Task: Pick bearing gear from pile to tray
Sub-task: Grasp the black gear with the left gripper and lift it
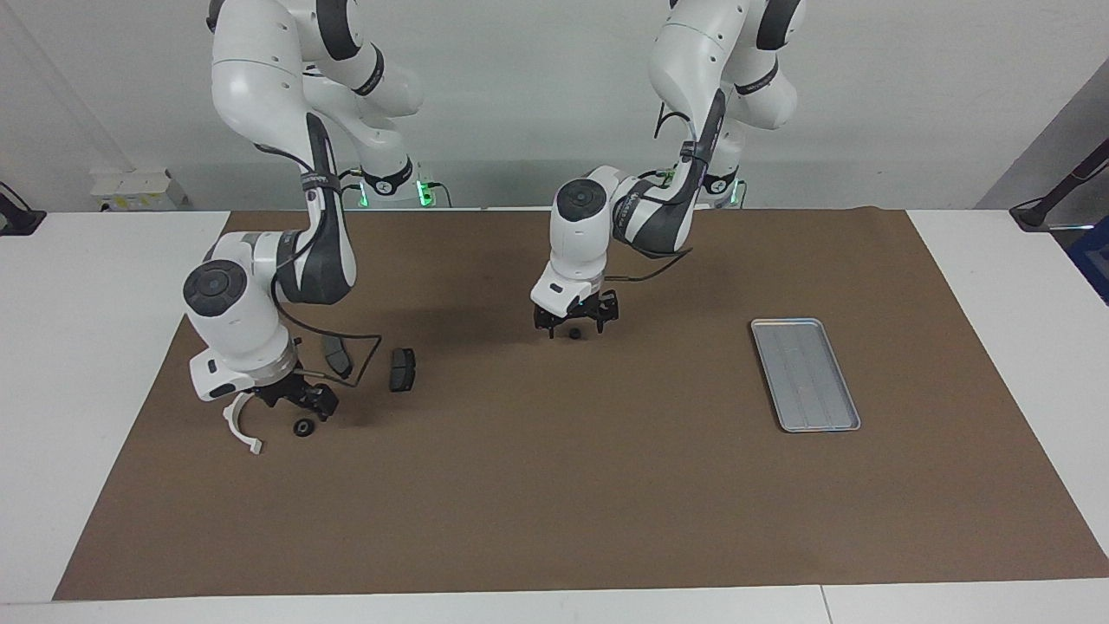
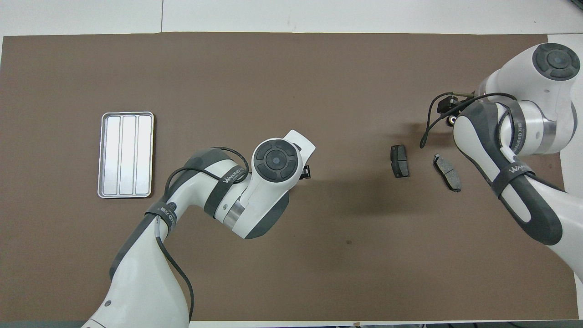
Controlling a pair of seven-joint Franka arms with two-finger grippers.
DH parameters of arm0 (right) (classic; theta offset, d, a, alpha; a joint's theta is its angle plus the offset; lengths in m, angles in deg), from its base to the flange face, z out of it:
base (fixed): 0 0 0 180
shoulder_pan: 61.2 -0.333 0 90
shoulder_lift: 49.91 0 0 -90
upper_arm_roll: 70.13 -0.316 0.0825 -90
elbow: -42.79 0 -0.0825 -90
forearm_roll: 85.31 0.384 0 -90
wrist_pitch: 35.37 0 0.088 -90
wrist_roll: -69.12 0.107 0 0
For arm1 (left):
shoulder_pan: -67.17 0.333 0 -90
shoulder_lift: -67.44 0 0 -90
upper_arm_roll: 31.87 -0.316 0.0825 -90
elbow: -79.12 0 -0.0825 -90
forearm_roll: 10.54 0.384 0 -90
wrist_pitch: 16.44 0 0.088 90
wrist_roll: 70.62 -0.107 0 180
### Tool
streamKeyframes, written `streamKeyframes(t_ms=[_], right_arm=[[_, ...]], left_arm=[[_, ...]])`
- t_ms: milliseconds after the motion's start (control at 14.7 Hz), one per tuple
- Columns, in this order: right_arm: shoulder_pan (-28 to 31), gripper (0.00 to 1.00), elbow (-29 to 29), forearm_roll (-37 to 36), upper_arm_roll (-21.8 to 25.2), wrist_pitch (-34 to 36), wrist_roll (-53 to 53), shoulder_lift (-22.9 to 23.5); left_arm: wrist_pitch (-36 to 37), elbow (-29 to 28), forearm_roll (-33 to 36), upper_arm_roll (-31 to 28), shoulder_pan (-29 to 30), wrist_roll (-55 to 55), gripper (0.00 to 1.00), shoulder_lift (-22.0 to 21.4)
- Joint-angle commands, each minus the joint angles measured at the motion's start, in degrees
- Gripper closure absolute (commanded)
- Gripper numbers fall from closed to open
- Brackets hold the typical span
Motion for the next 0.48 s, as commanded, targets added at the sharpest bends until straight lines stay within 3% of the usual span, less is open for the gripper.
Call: streamKeyframes(t_ms=[0, 408], right_arm=[[0.7, 0.01, 0.3, -1.9, -0.7, -1.8, 3.8, 1.2], [1.0, 0.02, 0.2, -2.0, -0.8, -4.1, 6.5, 3.1]], left_arm=[[-2.2, -4.1, 0.8, -0.9, -1.7, 2.6, 0.0, -2.8], [-7.9, -8.7, 0.8, -1.0, -1.4, 2.1, 0.0, -3.8]])
